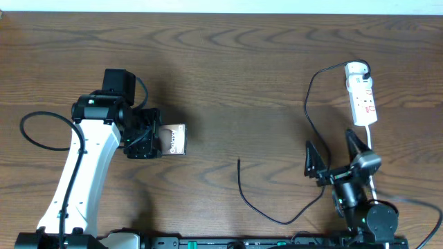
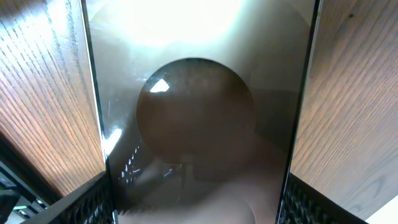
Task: Plug charger to phone and switch on socket
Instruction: 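Move the right gripper to the phone and grasp its edge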
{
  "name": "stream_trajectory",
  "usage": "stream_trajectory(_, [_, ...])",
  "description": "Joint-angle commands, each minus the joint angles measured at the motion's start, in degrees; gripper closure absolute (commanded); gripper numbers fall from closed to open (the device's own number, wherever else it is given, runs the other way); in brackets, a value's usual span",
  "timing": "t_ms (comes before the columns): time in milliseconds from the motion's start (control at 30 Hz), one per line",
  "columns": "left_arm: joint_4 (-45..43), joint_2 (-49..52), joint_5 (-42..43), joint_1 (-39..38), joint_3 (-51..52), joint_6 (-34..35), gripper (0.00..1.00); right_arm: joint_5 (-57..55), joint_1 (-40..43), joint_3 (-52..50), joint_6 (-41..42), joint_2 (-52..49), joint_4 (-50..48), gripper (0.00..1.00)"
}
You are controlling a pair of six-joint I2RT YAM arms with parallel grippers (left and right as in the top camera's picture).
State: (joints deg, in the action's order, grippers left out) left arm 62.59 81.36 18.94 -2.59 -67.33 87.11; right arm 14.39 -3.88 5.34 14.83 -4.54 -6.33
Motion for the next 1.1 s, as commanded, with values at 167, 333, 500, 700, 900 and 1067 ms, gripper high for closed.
stream_trajectory(167, [0.13, -0.87, -0.42, -0.13, -1.46, 0.44, 0.93, 24.02, -0.20, 16.74, 22.05, -30.29, -0.13, 0.01])
stream_trajectory(333, [0.15, -0.87, -0.63, -0.13, -1.46, 0.96, 0.93, 51.12, -1.99, 30.58, 23.93, -58.31, -1.92, 0.01])
stream_trajectory(500, [0.11, -0.87, -0.63, -0.13, -1.46, 1.55, 0.93, 58.71, -7.50, 36.50, 32.89, -77.70, -11.98, 0.01])
stream_trajectory(700, [0.13, -0.87, -2.03, -0.13, -1.46, 1.77, 0.93, 51.15, -17.62, 36.76, 49.13, -93.37, -34.64, 0.02])
stream_trajectory(900, [0.15, -0.87, -3.21, -0.44, -1.40, 2.86, 0.93, 42.84, -26.01, 36.76, 52.85, -97.81, -44.00, 0.05])
stream_trajectory(1067, [0.17, -0.87, -5.33, -2.40, -1.36, 4.63, 0.93, 38.51, -29.35, 36.76, 52.85, -97.79, -43.95, 0.07])
